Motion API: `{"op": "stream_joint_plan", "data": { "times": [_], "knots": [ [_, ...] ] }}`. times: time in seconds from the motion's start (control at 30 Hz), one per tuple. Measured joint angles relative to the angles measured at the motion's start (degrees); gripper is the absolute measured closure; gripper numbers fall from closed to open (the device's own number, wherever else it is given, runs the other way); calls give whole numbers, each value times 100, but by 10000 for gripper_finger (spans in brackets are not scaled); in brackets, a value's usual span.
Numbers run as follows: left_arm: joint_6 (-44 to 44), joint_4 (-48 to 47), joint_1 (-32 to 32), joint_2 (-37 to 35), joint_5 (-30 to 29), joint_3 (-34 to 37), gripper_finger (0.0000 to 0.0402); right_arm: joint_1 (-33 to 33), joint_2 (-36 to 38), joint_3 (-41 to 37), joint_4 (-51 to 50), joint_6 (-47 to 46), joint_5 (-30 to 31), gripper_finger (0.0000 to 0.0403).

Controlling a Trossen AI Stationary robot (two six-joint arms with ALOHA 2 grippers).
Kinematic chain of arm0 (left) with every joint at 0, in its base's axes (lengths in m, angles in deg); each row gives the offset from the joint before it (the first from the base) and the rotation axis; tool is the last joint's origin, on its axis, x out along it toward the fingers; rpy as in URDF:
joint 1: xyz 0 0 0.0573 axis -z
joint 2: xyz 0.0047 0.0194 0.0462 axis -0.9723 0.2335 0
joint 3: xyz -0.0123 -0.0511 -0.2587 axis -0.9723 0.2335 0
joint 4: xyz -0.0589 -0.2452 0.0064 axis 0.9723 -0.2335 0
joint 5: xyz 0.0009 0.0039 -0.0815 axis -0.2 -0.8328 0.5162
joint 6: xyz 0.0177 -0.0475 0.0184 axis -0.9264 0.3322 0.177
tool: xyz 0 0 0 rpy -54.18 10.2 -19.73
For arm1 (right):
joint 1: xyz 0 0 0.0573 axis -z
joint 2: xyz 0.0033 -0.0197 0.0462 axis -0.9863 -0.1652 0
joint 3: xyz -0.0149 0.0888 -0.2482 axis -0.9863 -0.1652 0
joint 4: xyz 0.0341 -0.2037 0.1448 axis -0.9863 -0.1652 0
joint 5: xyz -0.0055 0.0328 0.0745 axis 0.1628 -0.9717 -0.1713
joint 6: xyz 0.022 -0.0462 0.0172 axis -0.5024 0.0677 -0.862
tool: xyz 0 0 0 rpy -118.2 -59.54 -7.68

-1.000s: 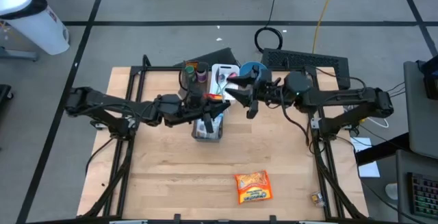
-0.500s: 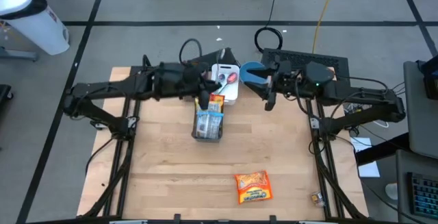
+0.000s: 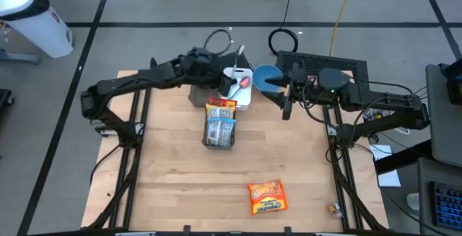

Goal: Pick & Place Food Item
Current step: Put the green patterned spoon into the white bin

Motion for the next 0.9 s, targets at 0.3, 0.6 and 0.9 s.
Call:
{"op": "stream_joint_plan", "data": {
  "times": [0.3,0.6,0.9],
  "knots": [
    [61,-112,-337,727,312,3,367,2,183,-625,136,-345,35,188],
    [-114,-230,-750,906,155,-34,367,7,590,-1836,1606,-971,80,191],
    [-1544,-1624,-873,1350,-400,-1809,367,73,865,-2144,1767,-1015,628,192]
  ]
}}
